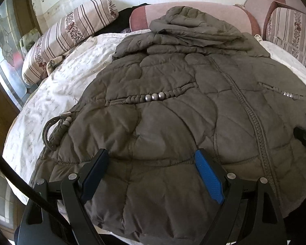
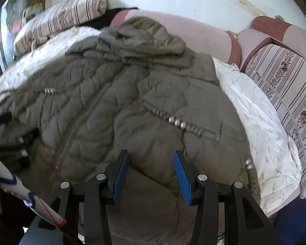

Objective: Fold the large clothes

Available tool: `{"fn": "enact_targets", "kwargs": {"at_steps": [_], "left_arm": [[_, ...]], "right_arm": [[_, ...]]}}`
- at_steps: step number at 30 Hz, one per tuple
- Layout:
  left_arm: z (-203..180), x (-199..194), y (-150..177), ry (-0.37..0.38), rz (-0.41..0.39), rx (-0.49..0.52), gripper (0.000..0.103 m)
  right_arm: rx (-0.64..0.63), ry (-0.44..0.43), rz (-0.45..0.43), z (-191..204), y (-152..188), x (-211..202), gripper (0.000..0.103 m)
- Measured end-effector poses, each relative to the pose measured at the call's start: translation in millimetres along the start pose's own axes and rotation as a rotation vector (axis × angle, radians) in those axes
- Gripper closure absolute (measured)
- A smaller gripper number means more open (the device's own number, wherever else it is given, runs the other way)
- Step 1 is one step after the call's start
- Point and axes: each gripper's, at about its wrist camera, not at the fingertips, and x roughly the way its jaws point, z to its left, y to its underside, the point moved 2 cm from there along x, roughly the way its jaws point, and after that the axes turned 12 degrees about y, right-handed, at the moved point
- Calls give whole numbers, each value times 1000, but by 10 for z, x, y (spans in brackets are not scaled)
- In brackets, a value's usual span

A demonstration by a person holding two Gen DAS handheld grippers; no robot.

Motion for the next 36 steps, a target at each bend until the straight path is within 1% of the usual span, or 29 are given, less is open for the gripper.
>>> {"fn": "enact_targets", "kwargs": {"at_steps": [3, 6, 11, 15, 20, 25, 30, 33, 36], "left_arm": [[-42, 16, 28, -24, -15, 33, 17], [-40, 15, 34, -22, -26, 44, 17], [-16, 24, 26, -19, -30, 42, 14], [10, 41, 25, -21, -35, 29, 9], [43, 59, 38, -11, -39, 8, 7], [70, 69, 55, -9, -47, -17, 5], [105, 85, 59, -8, -49, -43, 0], [116, 89, 59, -4, -45, -51, 0], [117, 90, 59, -6, -48, -49, 0]], "right_arm": [[-13, 9, -2, 9, 63, 47, 52], [-26, 23, -17, 23, 104, 66, 49], [-46, 40, -46, 59, 156, 67, 48], [-37, 43, -56, 47, 175, 79, 45], [-27, 47, -79, 45, 218, 72, 44], [-7, 36, -82, -10, 249, 79, 38], [40, 14, -87, -103, 274, 109, 28], [73, -17, -72, -156, 277, 128, 26], [73, -20, -82, -162, 293, 122, 26]]}}
